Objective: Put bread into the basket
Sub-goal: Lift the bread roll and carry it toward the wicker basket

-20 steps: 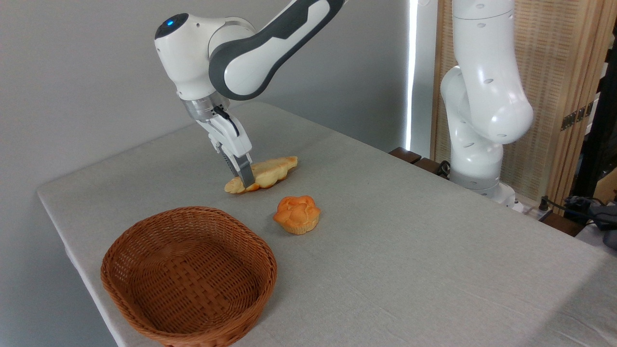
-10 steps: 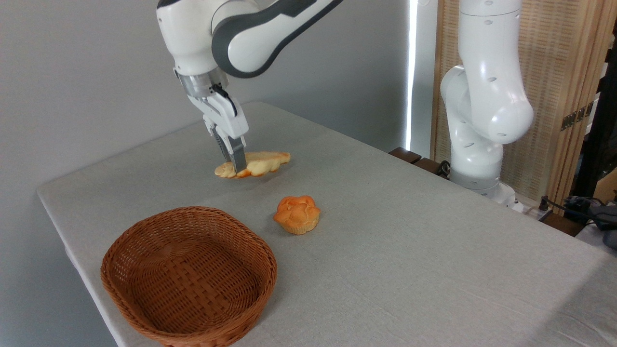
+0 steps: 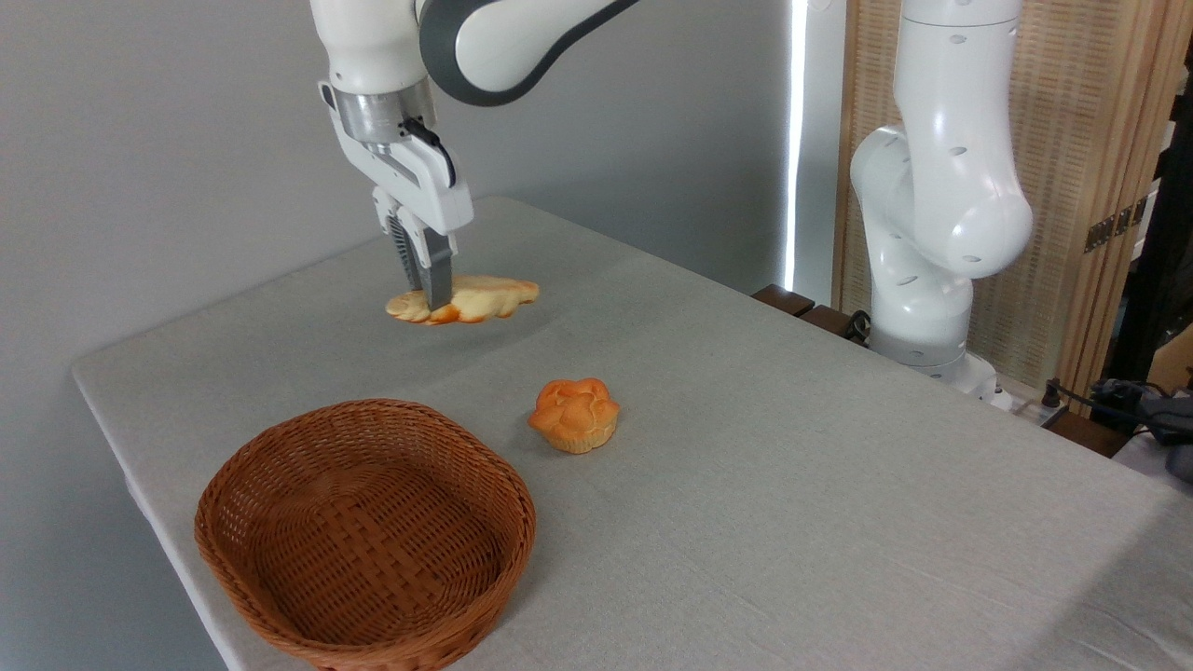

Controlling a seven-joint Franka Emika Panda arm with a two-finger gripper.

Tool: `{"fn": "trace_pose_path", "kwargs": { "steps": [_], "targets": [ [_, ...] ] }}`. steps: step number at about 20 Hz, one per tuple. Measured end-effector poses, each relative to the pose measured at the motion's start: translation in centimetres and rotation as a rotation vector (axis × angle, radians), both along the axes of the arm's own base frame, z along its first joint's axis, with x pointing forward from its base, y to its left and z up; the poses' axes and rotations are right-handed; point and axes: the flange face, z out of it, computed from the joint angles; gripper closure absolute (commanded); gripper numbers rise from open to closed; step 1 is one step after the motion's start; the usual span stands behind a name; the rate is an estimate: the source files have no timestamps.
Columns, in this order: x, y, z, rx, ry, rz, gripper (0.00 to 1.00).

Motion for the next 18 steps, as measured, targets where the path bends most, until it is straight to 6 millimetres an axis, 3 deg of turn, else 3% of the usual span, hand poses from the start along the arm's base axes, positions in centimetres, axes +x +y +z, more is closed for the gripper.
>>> {"fn": "trace_pose_path", "kwargs": {
  "steps": [4,9,15,18],
  "targets": [
    [2.5,3.7,2.7,-0.020,-0.054,0.064,0.85],
    [4.6,6.5,4.4,-0.031,-0.166,0.111,0.81],
    [7.0,8.0,5.0,-0.053,-0.316,0.153,0.81],
    [8.2,8.8,4.4,-0.039,-0.357,0.161,0.74]
  ]
}}
